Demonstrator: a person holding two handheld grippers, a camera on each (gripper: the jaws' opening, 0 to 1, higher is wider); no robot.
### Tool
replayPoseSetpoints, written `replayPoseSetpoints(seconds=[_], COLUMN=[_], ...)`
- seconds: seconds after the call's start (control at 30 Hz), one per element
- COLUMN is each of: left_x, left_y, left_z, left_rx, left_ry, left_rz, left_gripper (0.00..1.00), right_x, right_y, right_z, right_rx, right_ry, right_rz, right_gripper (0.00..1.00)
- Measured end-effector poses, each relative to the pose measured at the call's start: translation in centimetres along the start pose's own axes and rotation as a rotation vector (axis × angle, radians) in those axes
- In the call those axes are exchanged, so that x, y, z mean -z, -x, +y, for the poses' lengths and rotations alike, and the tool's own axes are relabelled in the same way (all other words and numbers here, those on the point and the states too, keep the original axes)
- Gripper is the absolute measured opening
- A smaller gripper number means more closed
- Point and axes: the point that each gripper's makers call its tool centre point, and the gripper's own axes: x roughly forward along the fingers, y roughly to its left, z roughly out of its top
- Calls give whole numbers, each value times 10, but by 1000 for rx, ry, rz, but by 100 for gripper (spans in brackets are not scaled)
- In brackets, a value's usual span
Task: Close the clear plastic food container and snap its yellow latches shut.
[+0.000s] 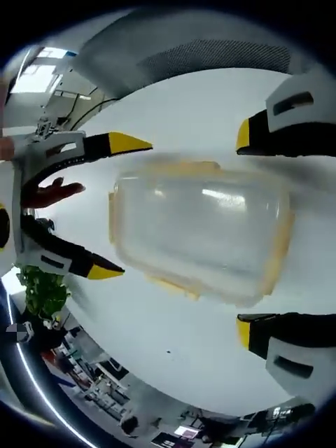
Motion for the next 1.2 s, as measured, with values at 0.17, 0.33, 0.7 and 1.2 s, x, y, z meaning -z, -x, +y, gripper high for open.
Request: replayPoseSetpoints(seconds=[0.17,0.33,0.7,1.2], left_x=[2,-4,0,2], left_y=[3,9,17,26], left_z=[-2,-6,-12,-23], left_rx=[-1,-4,-25,-64], left_ry=[50,94,134,185], left_rz=[-6,-55,-82,-118], left_gripper=[94,94,93,93], right_x=[3,10,16,15], right_y=[2,5,11,20], right_z=[4,6,16,27], right_rx=[25,53,80,132], right_ry=[-32,-74,-167,-240], right_rz=[-21,-39,-91,-153], right_gripper=[92,92,91,91])
